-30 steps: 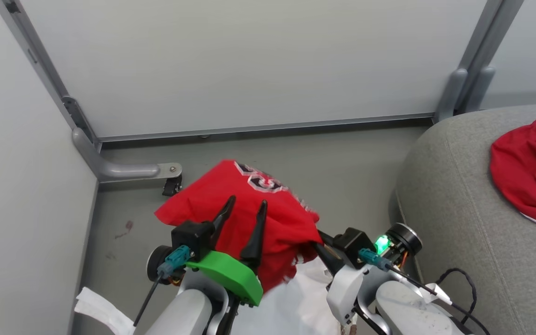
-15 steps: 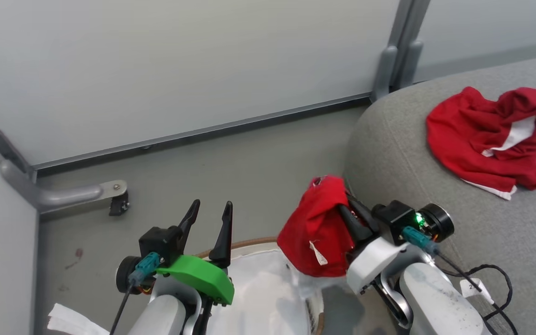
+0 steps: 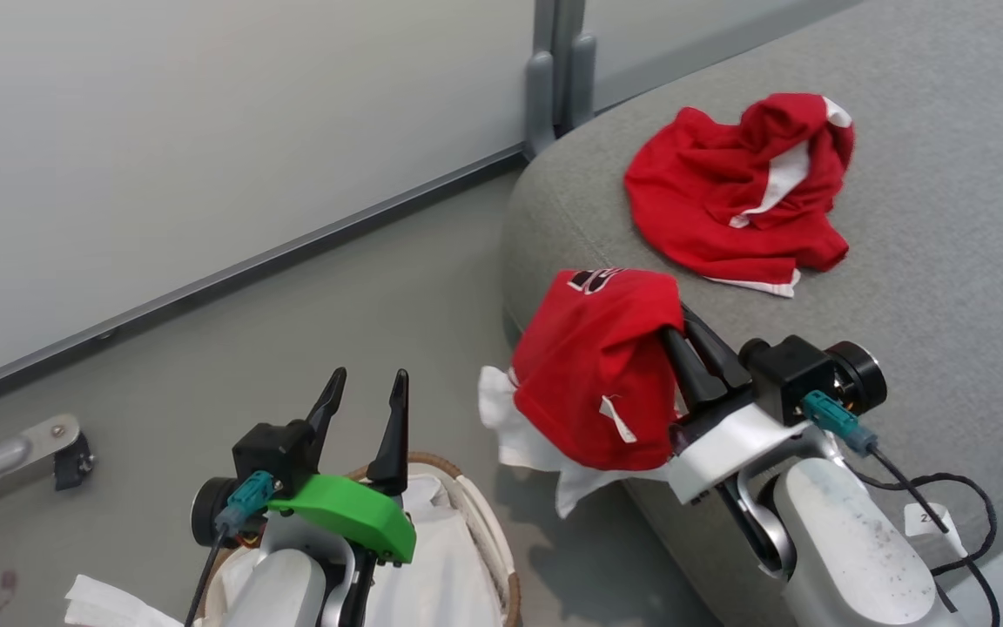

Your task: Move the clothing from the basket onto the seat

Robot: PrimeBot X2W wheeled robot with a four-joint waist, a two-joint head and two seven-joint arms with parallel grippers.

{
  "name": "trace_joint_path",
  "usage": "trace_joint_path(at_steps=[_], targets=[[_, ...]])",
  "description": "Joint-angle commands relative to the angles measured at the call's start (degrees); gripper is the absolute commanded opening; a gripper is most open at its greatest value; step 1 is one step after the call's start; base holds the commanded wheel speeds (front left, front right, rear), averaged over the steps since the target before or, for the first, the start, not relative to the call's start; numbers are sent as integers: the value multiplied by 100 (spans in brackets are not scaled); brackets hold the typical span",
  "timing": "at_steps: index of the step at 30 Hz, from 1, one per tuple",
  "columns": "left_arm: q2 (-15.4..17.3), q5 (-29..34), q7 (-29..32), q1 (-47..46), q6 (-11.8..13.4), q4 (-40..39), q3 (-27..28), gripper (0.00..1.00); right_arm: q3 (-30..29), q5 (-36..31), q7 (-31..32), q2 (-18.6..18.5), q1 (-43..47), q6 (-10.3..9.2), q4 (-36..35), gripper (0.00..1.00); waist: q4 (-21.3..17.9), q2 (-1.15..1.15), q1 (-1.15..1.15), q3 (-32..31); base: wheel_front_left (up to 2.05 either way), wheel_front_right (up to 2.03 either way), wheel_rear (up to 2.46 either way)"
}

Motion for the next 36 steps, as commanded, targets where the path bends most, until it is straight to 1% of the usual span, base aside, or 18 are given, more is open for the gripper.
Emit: trace_joint_path(at_steps=[1,4,8,11,14,21,26,31,36], targets=[[29,96,4,29,-27,-15,33,100,-85,-21,-11,-16,-49,-8,-89,0,-604,0,0,167,0,0,0],[29,128,4,24,-37,-20,48,100,-250,-42,-11,-53,-135,-8,-222,0,-789,0,0,218,0,0,0],[31,179,5,-128,-86,44,-42,100,-570,-151,-11,-272,-351,-8,-475,0,-854,0,0,385,0,0,0],[32,248,4,-187,-109,83,-55,100,-716,-264,-11,-539,-675,-8,-614,0,-876,0,0,533,0,0,0],[32,362,4,-199,-142,79,-35,100,-758,-390,-11,-900,-1184,-8,-645,0,-887,0,0,694,0,0,0],[44,654,4,-412,-216,105,-17,100,-1077,-673,-11,-1752,-2556,-8,-434,0,-600,0,0,1252,0,0,0],[85,810,4,-685,-258,56,-84,100,-1402,-938,-11,-2215,-3609,-8,47,0,-339,0,0,1751,0,0,0],[117,850,4,-928,-279,13,-169,100,-1722,-1270,-9,-2400,-4258,-8,392,0,-123,0,0,2177,0,0,0],[148,861,4,-1121,-290,-43,-235,100,-2091,-1637,-7,-2350,-4440,-8,906,0,65,0,0,2499,0,0,0]])
